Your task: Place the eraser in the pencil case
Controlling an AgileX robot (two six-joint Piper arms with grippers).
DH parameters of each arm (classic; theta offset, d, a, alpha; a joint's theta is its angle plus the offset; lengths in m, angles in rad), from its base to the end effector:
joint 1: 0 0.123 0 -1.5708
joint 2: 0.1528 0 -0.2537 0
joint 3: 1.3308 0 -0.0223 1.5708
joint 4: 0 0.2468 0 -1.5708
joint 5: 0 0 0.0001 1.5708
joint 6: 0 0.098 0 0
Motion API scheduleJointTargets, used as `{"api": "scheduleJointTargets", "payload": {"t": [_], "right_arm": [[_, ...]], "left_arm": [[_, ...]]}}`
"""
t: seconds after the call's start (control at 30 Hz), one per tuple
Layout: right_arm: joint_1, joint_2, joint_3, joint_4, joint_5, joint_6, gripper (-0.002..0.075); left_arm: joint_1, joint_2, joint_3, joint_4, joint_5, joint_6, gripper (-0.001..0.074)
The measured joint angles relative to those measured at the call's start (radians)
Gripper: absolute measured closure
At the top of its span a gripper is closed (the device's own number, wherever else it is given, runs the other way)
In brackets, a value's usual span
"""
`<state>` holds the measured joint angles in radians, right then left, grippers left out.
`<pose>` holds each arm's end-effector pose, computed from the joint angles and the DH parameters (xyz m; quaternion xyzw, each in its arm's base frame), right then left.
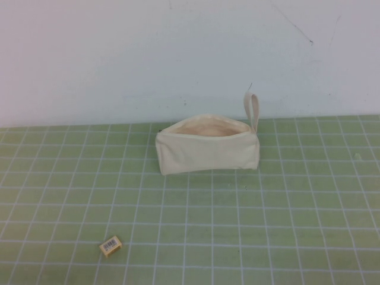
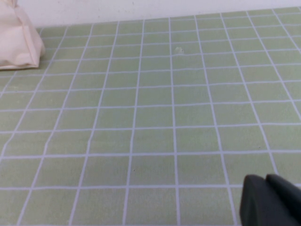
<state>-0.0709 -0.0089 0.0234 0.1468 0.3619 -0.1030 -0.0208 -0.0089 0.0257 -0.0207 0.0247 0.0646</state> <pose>0.0875 -0.0011 0.1719 0.0266 0.8000 0.0098 0.5993 0.0914 -0.0020 0.2034 0.0225 0.6904 0.0082 0.7230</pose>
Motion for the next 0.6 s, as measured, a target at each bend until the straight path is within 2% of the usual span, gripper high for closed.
{"api": "scheduleJointTargets", "payload": {"t": [0.2, 0.43, 0.53, 0.6], "right_arm": [[0.0, 0.0, 0.0, 0.0, 0.0, 0.0, 0.0727], [0.0, 0.0, 0.0, 0.0, 0.0, 0.0, 0.0727], [0.0, 0.0, 0.0, 0.0, 0.0, 0.0, 0.0727], [0.0, 0.0, 0.0, 0.0, 0.0, 0.0, 0.0727]], "left_arm": [[0.0, 0.0, 0.0, 0.021, -0.35, 0.006, 0.0736], [0.0, 0.0, 0.0, -0.042, -0.61, -0.03, 0.0736], [0.0, -0.002, -0.027, -0.125, -0.569, -0.101, 0.0736], [0.0, -0.002, -0.122, -0.159, -0.365, -0.124, 0.0736]]}}
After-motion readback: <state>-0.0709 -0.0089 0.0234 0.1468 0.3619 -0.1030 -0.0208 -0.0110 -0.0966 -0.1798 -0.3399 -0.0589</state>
